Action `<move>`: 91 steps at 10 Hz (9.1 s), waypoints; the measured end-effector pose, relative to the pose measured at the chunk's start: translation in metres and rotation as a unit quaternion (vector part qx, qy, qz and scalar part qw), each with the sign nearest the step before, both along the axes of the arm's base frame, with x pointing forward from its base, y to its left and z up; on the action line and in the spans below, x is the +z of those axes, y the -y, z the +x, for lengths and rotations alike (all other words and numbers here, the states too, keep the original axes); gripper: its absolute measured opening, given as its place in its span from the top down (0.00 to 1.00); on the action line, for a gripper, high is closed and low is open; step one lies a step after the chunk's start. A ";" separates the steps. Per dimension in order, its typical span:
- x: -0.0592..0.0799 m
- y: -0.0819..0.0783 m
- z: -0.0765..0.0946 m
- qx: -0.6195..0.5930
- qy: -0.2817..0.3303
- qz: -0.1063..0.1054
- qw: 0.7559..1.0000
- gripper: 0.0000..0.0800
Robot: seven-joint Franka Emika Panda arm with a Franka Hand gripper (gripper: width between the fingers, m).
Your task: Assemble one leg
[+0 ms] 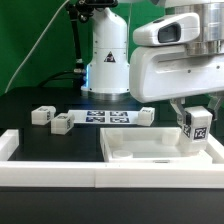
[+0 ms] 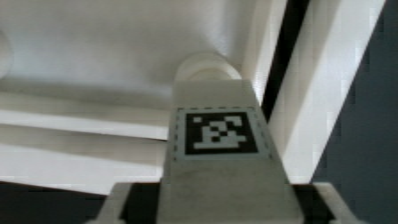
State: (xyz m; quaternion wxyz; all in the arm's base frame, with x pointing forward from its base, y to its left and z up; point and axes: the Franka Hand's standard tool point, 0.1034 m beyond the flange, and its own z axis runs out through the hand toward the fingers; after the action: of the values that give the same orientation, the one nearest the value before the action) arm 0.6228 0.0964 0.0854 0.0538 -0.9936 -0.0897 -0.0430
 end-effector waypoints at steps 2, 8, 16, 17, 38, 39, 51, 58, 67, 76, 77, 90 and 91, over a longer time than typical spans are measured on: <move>0.000 -0.002 -0.012 -0.115 0.023 0.014 0.993 0.64; -0.001 -0.008 -0.014 -0.362 0.017 0.068 0.930 0.63; -0.004 -0.019 -0.013 -0.676 -0.051 0.140 0.722 0.63; -0.004 -0.022 -0.014 -0.693 -0.057 0.145 0.704 0.63; -0.004 -0.026 -0.014 -0.012 0.010 0.017 1.000 0.19; -0.004 -0.025 -0.013 -0.010 0.017 0.016 1.000 0.19; -0.007 -0.022 -0.013 -0.311 -0.018 0.041 0.949 0.63; -0.008 -0.029 -0.014 -0.617 -0.067 0.082 0.779 0.63; -0.008 -0.023 -0.013 -0.609 -0.073 0.094 0.784 0.20; -0.008 -0.036 -0.018 -0.118 0.001 -0.006 0.993 0.19; -0.009 -0.033 -0.019 -0.077 0.008 -0.010 0.997 0.19; -0.010 -0.024 -0.017 -0.177 -0.010 0.013 0.984 0.63; -0.010 -0.024 -0.017 -0.250 -0.020 0.023 0.968 0.63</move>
Offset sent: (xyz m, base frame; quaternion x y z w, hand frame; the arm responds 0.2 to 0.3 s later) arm -0.0184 0.0008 -0.0030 -0.0087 0.0495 0.2764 0.9597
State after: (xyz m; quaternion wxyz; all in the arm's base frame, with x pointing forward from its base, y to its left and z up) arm 0.6056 0.1208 0.0756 0.0656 -0.9836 0.1640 -0.0376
